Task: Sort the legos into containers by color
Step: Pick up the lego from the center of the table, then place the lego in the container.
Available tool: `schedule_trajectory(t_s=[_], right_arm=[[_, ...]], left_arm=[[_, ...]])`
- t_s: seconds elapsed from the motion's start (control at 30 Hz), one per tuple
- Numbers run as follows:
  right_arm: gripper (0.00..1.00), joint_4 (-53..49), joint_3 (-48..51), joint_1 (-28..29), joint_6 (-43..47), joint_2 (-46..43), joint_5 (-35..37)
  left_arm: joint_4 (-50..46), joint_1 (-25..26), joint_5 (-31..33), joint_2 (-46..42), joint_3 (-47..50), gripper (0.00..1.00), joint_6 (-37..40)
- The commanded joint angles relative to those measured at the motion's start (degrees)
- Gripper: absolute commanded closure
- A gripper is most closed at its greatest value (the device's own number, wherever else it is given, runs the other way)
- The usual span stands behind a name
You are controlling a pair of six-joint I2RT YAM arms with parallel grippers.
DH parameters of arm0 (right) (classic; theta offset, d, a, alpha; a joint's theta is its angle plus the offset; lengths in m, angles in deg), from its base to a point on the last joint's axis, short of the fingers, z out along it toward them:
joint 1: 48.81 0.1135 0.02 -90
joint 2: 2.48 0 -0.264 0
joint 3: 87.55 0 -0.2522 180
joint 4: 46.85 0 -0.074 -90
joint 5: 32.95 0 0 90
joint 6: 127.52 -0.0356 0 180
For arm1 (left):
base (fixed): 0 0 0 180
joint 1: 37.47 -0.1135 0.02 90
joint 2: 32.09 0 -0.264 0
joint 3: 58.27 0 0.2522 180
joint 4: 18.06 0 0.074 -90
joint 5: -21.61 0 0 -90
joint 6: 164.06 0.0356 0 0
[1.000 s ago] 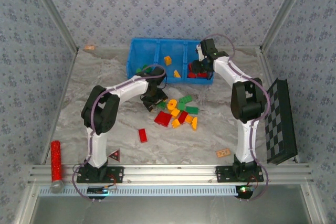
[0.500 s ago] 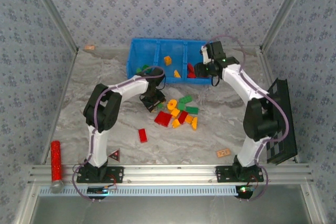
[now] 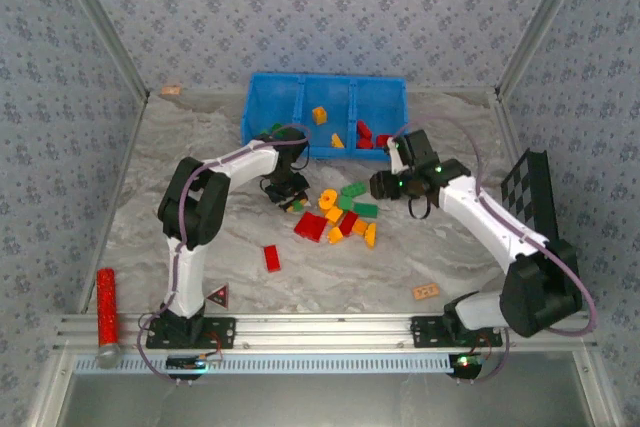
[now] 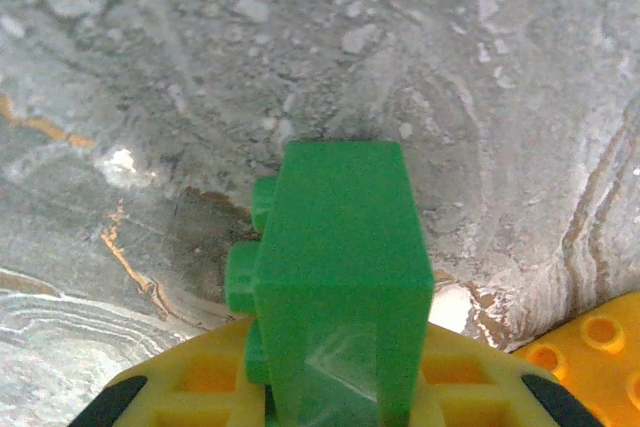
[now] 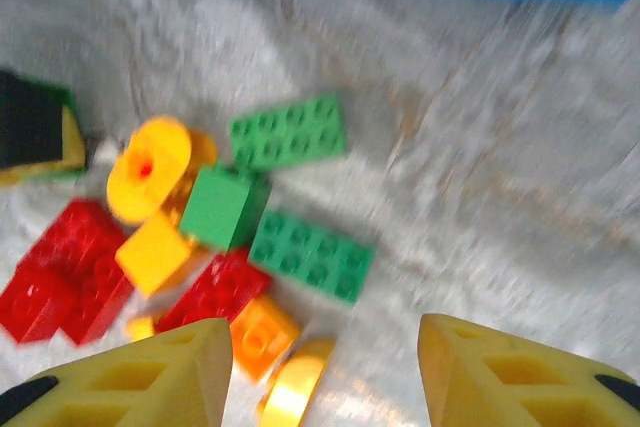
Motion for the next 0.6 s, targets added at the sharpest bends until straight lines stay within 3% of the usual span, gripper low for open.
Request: schedule_trajectory(t_s=[0.0, 0.27, 0.4, 0.57], right_arm=[[0.46, -0.88, 3.17, 4.8, -8.99, -2.61, -2.75], [0.45, 3.9, 3.51, 15.79, -27.08, -2.55, 0.74], [0.44, 3.61, -0.49, 20.18, -29.34, 2.57, 3.75], [0.4, 3.17, -5.73, 24.22, -30.86, 10.08, 5.93]], left_arm=[[-1.96, -1.09, 1.01, 1.71, -1.72, 0.92, 6.81], [-9.94, -2.3, 11.43, -2.04, -14.17, 0.95, 17.76], [-9.82, -3.62, 17.11, -3.58, -19.0, 0.95, 21.87], [-6.39, -7.41, 18.42, -3.91, -22.8, 0.95, 24.94]])
